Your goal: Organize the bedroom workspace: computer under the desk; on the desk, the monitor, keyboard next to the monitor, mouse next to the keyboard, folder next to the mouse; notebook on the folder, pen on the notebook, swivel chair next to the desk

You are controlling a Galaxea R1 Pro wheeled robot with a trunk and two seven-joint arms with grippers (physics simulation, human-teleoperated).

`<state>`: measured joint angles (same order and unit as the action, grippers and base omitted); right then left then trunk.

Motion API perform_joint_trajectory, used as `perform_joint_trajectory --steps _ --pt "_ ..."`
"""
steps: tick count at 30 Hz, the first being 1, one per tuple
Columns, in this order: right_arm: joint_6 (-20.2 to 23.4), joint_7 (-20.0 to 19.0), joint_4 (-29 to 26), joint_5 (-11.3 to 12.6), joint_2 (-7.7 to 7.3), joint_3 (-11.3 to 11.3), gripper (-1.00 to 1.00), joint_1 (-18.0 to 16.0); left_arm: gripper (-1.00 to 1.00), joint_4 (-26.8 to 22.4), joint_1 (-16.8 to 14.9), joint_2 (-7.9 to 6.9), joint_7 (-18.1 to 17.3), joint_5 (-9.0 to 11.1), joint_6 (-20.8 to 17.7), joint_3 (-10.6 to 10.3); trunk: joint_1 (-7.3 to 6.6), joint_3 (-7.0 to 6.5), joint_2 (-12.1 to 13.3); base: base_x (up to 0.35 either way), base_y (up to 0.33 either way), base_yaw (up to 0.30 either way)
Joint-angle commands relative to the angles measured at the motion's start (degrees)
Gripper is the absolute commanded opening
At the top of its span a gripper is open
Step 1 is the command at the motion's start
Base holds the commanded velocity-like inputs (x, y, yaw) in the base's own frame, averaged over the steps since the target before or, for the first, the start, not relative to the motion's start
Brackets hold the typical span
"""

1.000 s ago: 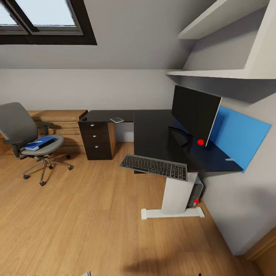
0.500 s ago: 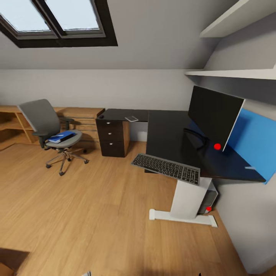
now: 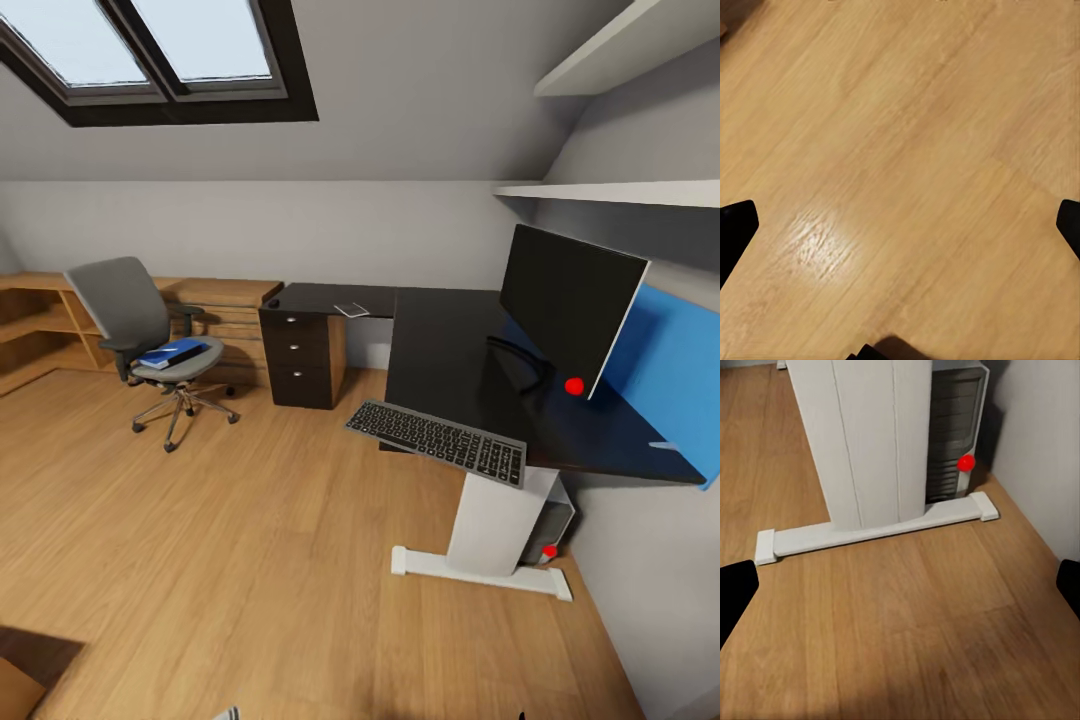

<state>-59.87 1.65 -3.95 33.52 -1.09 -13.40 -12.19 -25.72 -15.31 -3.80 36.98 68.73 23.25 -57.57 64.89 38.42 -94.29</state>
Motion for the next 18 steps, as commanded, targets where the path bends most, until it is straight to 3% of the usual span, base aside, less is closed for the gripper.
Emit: perform_joint_trajectory --steps 1,2,5,6,7,8,9,12,14,15,16,18 --pt "-0.13 0.16 0.00 0.33 -0.07 -0.47 1.00 -0.03 1.00 -0.28 -0.07 -0.07 0.34 0.41 0.38 -0.53 0.00 0.05 -0.03 0.000 -0.001 0.001" --pt "-0.13 0.08 -1.66 0.25 -1.83 -0.25 1.00 -0.15 1.00 -4.20 -0.07 -0.54 0.34 0.28 0.70 -0.33 0.00 0.05 -0.03 0.000 0.000 0.000" --pt "0.83 0.05 -6.35 0.22 -4.02 -0.23 1.00 -1.68 1.00 -9.60 -0.02 -1.98 0.48 0.27 0.28 -0.14 0.00 0.05 -0.03 0.000 0.000 0.000" --pt "13.44 0.03 -17.95 0.72 -9.31 0.04 1.00 -3.40 1.00 -20.52 -0.04 -6.10 2.53 0.29 -1.06 0.22 0.00 0.05 -0.03 0.000 0.000 0.000" --pt "16.11 0.01 -19.97 0.90 -10.27 0.18 1.00 -3.58 1.00 -22.34 -0.06 -6.88 3.28 0.30 -1.73 0.44 0.00 0.05 -0.03 0.000 0.000 0.000" --pt "24.57 -0.03 -26.29 2.36 -13.13 1.49 1.00 -4.13 1.00 -28.22 -0.11 -9.06 5.87 0.33 -5.27 2.07 0.00 0.05 -0.03 0.000 0.000 0.000" --pt "30.35 -0.04 -30.30 4.51 -14.79 3.58 1.00 -4.44 1.00 -32.20 -0.13 -10.10 7.46 0.32 -8.55 4.26 0.00 0.05 -0.03 0.000 0.000 0.000" --pt "39.57 -0.13 -35.34 9.36 -16.69 8.63 1.00 -5.25 1.00 -37.77 -0.14 -10.93 9.02 0.29 -14.20 9.44 0.00 0.05 -0.03 0.000 0.000 0.000" --pt "51.44 -0.20 -39.94 14.23 -18.13 14.94 1.00 -7.27 1.00 -43.53 -0.15 -11.37 9.99 0.27 -20.86 16.55 0.00 0.05 -0.03 0.000 0.000 0.000" --pt "54.23 -0.21 -40.83 14.92 -18.38 16.19 1.00 -7.91 1.00 -44.74 -0.15 -11.43 10.10 0.27 -22.21 18.02 0.00 0.05 -0.03 0.000 0.000 0.000" --pt "61.79 -0.16 -43.03 16.38 -19.00 19.16 1.00 -9.83 1.00 -48.02 -0.15 -11.54 10.33 0.26 -25.14 21.21 0.00 0.05 -0.03 0.000 0.000 0.000" --pt "67.69 -0.12 -44.77 17.29 -19.36 21.51 1.00 -11.12 1.00 -50.58 -0.15 -11.60 10.49 0.29 -26.66 22.74 0.00 0.05 -0.03 0.000 0.000 0.000"
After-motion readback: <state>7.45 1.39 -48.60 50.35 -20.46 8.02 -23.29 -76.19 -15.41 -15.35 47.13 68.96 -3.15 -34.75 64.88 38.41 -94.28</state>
